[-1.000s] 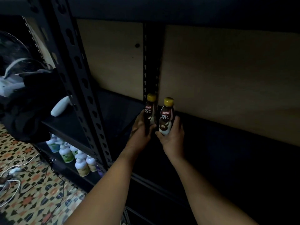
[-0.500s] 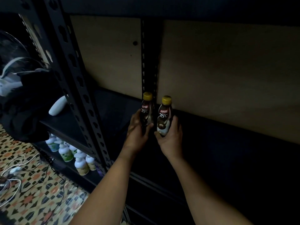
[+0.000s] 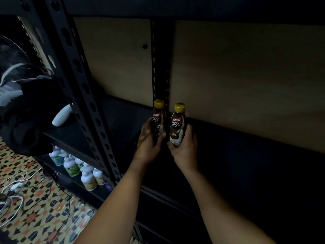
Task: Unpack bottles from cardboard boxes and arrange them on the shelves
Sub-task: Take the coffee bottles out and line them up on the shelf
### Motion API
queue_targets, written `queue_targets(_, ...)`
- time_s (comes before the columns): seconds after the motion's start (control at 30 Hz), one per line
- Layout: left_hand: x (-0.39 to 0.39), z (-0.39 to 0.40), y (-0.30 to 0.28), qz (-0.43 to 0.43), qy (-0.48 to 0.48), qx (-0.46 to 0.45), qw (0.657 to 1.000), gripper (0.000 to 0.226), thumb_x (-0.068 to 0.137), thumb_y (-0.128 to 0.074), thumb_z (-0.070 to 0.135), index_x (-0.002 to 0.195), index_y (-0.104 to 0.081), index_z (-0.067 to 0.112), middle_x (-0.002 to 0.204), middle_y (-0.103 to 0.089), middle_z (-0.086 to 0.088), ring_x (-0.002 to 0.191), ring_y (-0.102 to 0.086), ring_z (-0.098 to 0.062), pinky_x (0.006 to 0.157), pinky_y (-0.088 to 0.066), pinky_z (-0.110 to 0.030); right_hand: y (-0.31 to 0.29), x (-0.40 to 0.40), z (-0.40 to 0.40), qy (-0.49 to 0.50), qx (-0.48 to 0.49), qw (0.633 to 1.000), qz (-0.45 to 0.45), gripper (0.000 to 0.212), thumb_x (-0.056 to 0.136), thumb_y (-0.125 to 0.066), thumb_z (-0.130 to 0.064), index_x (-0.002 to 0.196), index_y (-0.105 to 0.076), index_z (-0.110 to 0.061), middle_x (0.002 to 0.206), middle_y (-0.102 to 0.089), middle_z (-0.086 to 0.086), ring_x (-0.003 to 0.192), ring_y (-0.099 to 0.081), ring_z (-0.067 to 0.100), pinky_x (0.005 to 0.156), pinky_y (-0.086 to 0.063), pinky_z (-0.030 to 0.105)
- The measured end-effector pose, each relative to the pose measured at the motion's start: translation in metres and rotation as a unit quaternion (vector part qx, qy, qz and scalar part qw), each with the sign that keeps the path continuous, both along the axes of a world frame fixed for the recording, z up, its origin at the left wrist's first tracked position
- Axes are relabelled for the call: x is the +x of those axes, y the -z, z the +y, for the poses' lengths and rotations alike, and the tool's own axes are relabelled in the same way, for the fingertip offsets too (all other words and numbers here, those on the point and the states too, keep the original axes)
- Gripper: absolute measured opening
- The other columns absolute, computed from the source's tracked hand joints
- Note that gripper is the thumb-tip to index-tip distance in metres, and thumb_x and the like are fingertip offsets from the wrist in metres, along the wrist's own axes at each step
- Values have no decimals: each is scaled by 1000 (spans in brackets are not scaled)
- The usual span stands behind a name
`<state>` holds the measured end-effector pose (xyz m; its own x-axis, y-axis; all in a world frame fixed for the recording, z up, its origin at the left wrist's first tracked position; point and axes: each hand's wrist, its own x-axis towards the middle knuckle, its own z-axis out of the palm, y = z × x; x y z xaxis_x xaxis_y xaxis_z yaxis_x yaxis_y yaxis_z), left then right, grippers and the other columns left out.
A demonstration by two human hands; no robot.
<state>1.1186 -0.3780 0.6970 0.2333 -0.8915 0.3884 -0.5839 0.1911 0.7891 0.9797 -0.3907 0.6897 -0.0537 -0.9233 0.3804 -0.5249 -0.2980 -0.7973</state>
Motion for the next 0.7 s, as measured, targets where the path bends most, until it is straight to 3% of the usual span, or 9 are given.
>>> queue_targets(0.17,0,0,0,-11,-1,-3,1000,70,97,-67,27,157,-32,14,154,-40,-5,142,-40,-17,119,-34,-34,0,-1,0,1,2,1000,-3,91,72,-87,-11,148,-38,-11,139,-48,15,130,-46,31,99,-39,32)
queue_targets(0.3,3,-3,2,-3,-2,5,1000,73,96,-67,33,158,-30,20,155,-40,-1,143,-39,-15,119,-36,-41,1,0,-2,2,2,1000,-3,92,71,-88,-12,149,-38,-10,139,-48,16,131,-46,32,100,-40,35)
queue_targets(0.4,5,-4,6,39,4,4,999,92,89,-72,40,161,-15,34,162,-34,3,148,-37,-14,119,-38,-45,-2,-1,0,1,11,1000,-26,96,71,-88,-14,151,-35,-14,143,-45,14,134,-43,30,99,-37,30)
queue_targets(0.5,5,-1,7,60,-11,15,998,105,86,-80,31,162,-7,36,165,-26,1,151,-30,-16,121,-34,-46,-5,-7,6,-4,8,999,-54,103,66,-92,-17,151,-35,-17,146,-43,11,136,-41,27,103,-36,29)
queue_targets(0.6,-1,16,5,39,-33,22,998,99,85,-81,22,162,-17,19,163,-24,-5,151,-25,-19,123,-30,-44,-7,-22,25,-19,23,997,-70,105,63,-94,-15,150,-36,-25,137,-46,2,125,-49,20,102,-47,35)
queue_targets(0.7,-27,57,-1,41,-50,12,998,80,85,-81,17,151,-36,15,149,-41,-8,134,-38,-7,115,-38,-37,-5,-46,61,-24,43,995,-90,101,67,-94,-18,148,-36,-31,123,-51,-8,106,-54,8,88,-49,23)
